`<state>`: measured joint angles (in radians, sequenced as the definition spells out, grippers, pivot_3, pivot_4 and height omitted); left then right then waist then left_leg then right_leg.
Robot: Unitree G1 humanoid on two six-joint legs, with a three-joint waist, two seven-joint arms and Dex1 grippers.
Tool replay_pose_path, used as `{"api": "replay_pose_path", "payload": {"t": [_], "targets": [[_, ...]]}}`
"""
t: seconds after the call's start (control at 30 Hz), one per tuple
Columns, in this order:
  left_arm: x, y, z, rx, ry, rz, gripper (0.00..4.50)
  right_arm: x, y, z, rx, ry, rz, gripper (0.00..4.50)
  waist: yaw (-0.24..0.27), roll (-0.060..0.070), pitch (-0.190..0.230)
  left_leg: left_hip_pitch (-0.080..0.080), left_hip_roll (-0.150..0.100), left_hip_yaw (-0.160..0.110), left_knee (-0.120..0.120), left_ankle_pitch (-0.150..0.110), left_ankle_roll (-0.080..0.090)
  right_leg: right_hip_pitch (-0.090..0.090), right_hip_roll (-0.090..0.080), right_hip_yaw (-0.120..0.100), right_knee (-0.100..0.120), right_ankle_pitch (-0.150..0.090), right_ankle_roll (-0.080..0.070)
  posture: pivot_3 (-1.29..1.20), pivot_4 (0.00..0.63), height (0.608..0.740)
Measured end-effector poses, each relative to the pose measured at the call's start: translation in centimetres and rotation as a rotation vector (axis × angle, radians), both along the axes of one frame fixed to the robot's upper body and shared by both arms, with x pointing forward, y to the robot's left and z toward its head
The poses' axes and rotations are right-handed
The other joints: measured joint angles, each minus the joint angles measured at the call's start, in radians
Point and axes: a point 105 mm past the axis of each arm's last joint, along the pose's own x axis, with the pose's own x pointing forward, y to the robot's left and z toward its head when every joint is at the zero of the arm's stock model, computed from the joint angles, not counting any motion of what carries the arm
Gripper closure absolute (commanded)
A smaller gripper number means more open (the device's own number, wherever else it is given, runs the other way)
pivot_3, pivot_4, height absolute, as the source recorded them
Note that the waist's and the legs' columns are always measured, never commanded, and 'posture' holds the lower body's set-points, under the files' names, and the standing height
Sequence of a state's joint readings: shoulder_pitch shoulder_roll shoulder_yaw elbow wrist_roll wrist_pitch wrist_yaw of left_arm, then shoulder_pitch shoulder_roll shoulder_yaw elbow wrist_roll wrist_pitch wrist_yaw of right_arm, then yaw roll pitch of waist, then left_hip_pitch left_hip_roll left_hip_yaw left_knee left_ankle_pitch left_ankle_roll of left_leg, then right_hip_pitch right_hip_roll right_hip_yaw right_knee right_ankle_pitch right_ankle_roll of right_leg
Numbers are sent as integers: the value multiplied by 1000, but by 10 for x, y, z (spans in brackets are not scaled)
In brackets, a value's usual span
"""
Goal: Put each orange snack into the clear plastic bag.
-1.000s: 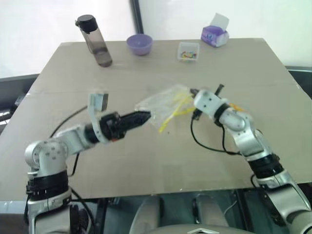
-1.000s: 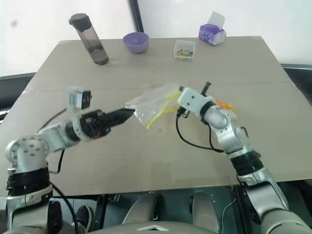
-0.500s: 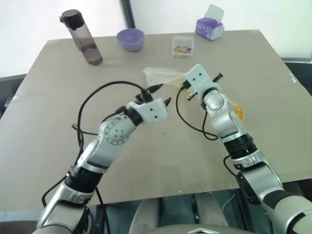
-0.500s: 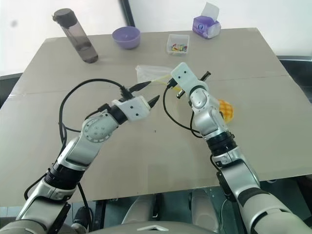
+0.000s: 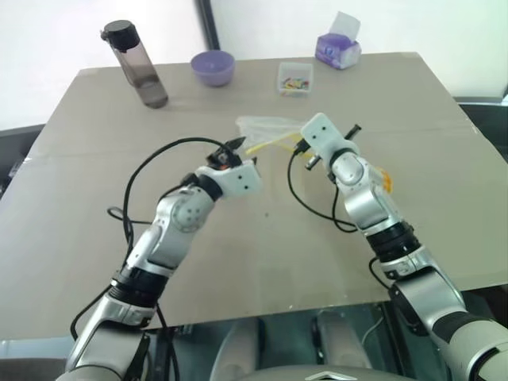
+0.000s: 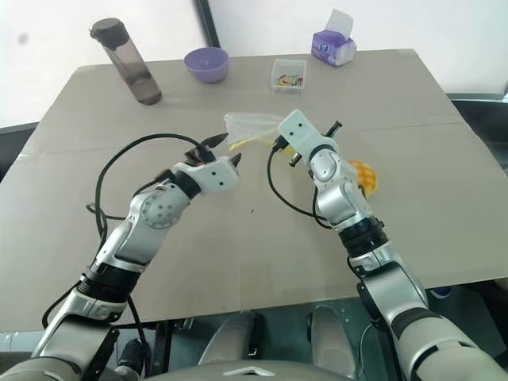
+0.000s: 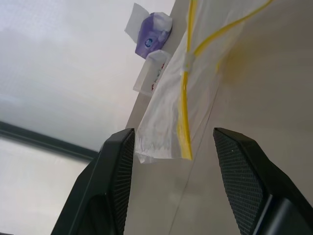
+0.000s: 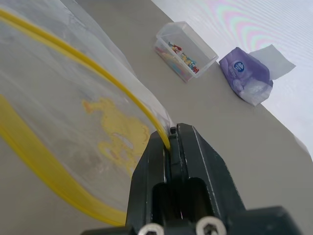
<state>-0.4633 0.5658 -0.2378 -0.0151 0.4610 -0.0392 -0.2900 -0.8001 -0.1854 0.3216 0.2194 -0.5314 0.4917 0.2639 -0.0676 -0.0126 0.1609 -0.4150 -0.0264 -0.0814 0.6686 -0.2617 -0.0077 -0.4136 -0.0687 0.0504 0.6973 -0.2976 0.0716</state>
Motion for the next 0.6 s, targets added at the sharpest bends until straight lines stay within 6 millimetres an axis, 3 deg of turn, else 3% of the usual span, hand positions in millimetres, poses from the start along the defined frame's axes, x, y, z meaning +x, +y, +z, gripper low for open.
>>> {"api": "replay_pose_path", "payload": {"t": [0.23,0.6], "targets": [[12,-8,-5,19,7,-31,1805,0,0,0,-13,-4,9,4500,0,0,0,0,0,-2,0,0,0,0,0,-1,0,0,0,0,150,740],[12,-23,1,6,-27,-87,1805,-2,6,-1,-19,-3,33,4500,-2,0,0,0,0,-2,0,0,0,0,0,-1,0,0,0,0,150,740]]}}
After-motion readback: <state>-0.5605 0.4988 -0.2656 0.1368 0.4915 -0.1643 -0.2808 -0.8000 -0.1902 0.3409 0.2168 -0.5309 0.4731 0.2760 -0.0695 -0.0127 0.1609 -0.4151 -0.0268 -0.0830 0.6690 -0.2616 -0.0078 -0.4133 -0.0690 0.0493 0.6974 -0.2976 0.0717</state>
